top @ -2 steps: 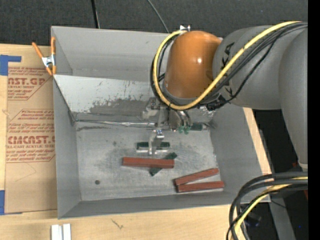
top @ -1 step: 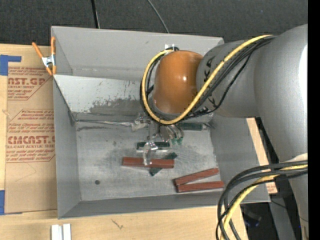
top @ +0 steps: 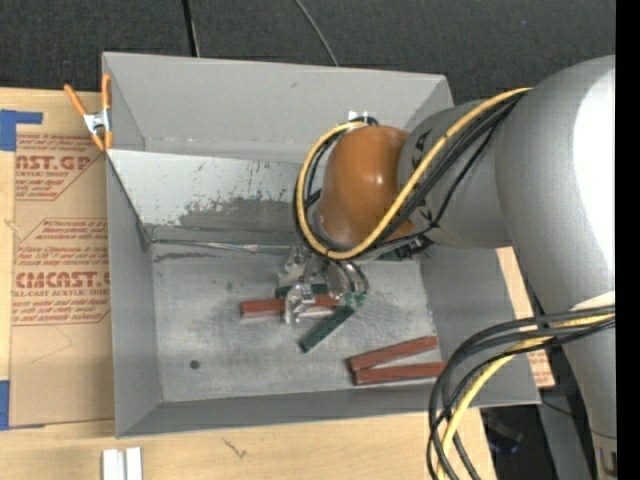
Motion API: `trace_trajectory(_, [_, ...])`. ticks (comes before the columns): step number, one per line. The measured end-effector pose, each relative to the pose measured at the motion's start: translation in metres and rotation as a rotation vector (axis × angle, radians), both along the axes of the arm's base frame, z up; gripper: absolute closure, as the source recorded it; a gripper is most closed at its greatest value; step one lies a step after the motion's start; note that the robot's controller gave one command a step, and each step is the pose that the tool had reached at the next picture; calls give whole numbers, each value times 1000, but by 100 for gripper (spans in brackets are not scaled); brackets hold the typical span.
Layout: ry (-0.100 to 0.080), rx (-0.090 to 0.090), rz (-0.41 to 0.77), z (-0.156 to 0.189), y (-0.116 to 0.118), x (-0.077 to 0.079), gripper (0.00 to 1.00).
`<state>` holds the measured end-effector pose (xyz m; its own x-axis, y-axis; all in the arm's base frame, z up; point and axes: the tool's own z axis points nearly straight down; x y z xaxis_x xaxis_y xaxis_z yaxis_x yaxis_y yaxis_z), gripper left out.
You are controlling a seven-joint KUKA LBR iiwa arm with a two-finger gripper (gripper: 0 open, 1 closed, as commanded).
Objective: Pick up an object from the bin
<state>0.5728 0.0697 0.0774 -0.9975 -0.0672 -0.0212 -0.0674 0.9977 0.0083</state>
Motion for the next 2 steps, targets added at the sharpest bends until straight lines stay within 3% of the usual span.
trace_trajectory(1, [0,0,0,0,0,0,100])
trace_trajectory(2, [18,-8,-11,123,-5,0,100])
